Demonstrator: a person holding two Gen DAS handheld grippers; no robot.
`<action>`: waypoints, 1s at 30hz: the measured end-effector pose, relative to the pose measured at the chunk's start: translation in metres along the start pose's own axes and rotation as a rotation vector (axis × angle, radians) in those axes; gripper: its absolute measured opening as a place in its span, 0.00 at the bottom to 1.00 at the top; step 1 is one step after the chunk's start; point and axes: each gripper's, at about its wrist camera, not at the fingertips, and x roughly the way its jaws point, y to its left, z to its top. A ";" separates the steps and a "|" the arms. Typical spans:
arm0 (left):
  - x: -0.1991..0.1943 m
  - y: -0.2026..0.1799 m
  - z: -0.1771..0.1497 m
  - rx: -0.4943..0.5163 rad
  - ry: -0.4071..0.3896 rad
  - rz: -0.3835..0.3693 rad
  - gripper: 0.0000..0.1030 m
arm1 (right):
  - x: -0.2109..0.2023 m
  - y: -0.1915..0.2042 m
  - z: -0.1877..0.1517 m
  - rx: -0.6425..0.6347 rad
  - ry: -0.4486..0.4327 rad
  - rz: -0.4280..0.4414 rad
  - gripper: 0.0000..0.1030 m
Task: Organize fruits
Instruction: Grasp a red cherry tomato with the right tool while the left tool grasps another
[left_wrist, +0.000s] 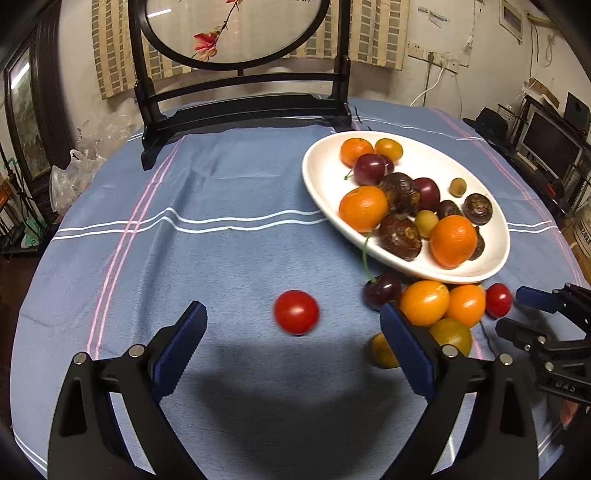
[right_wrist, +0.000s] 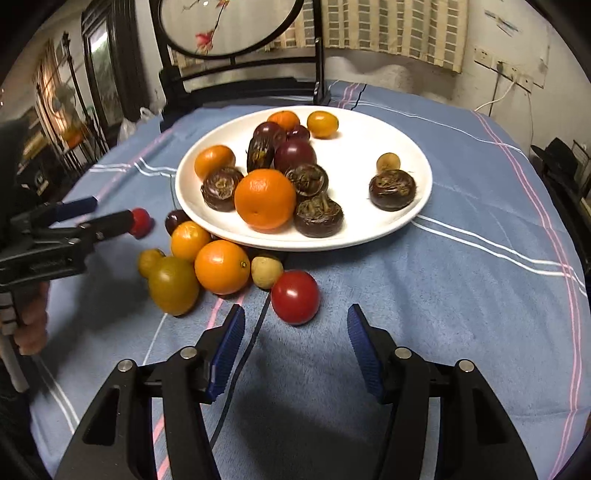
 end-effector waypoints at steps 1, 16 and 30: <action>0.000 0.000 0.000 0.000 0.002 -0.001 0.90 | 0.004 0.001 0.001 -0.004 0.008 -0.007 0.49; 0.020 0.000 -0.006 -0.001 0.064 0.030 0.88 | -0.002 -0.007 -0.002 0.045 -0.024 0.052 0.28; 0.026 -0.001 -0.005 -0.029 0.088 -0.029 0.29 | -0.012 -0.011 -0.006 0.065 -0.058 0.051 0.28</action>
